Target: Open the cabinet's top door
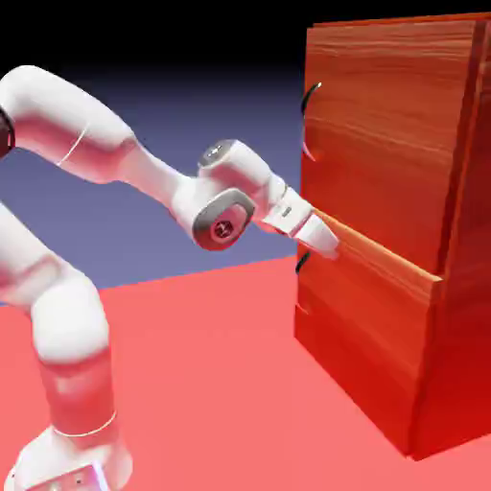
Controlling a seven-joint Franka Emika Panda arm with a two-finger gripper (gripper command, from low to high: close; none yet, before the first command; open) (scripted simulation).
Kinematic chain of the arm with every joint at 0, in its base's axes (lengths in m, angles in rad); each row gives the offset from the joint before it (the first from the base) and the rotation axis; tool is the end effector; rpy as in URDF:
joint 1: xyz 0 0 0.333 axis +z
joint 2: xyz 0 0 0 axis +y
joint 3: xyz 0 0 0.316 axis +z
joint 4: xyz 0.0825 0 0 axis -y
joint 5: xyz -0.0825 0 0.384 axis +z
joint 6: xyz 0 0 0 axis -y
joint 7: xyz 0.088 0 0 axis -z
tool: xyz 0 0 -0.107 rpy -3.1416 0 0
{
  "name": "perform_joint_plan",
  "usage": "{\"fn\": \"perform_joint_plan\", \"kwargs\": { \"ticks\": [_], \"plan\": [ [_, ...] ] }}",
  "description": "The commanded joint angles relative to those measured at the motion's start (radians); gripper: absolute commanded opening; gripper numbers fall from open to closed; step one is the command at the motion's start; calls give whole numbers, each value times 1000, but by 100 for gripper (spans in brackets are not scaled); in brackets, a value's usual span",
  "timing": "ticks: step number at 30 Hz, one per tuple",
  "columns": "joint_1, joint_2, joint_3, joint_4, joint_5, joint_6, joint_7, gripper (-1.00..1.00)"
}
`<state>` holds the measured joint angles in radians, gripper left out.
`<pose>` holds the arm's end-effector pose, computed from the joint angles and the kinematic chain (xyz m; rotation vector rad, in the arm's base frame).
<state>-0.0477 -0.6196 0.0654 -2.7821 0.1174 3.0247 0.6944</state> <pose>0.3868 -0.0007 0.4890 -2.4057 0.9913 -1.1103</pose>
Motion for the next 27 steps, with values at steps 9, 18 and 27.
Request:
{"fn": "perform_joint_plan", "kwargs": {
  "ticks": [9, 18, 27],
  "plan": [
    [-199, -165, 218, 93, 392, -41, -155, 100],
    [-398, -331, 437, 186, 783, -82, -311, 100],
    [-597, -496, 655, 279, 1174, -123, -466, 100]
  ]
}}
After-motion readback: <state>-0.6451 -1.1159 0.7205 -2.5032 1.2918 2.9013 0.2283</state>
